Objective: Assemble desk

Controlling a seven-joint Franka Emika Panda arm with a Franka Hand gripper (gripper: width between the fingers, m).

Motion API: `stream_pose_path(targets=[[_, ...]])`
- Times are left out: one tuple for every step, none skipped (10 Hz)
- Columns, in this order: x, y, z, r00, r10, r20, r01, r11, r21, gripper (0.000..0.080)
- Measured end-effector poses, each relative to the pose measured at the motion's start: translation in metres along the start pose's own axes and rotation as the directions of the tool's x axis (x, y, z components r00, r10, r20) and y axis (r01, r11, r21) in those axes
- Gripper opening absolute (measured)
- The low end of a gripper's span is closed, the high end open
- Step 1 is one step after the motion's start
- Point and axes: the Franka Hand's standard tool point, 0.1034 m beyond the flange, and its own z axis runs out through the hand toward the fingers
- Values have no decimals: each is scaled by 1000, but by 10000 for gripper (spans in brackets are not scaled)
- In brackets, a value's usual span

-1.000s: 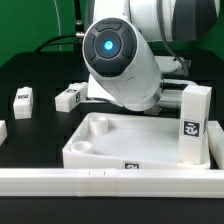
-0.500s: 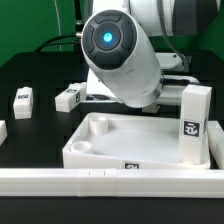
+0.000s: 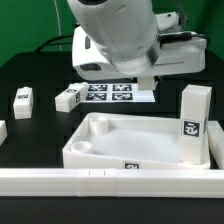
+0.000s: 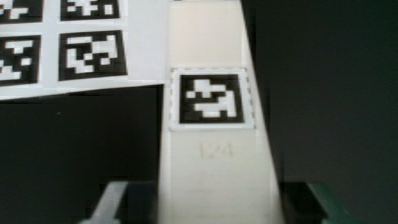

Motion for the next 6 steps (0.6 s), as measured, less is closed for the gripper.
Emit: stream_pose_path(targets=[[3,0,-1,1000,0,-25,0,1000,-1,289],[3,0,-1,1000,0,-24,0,1000,0,290],[4,1,0,1000,1,-25,-1,1000,0,290],[12,1,-6,997,-12,-82,12,1000,-1,290],[11,-2,-24,989,-29,-143,28,1000,-4,290],[10,-6,-48,970,-52,-237,53,999,-6,290]])
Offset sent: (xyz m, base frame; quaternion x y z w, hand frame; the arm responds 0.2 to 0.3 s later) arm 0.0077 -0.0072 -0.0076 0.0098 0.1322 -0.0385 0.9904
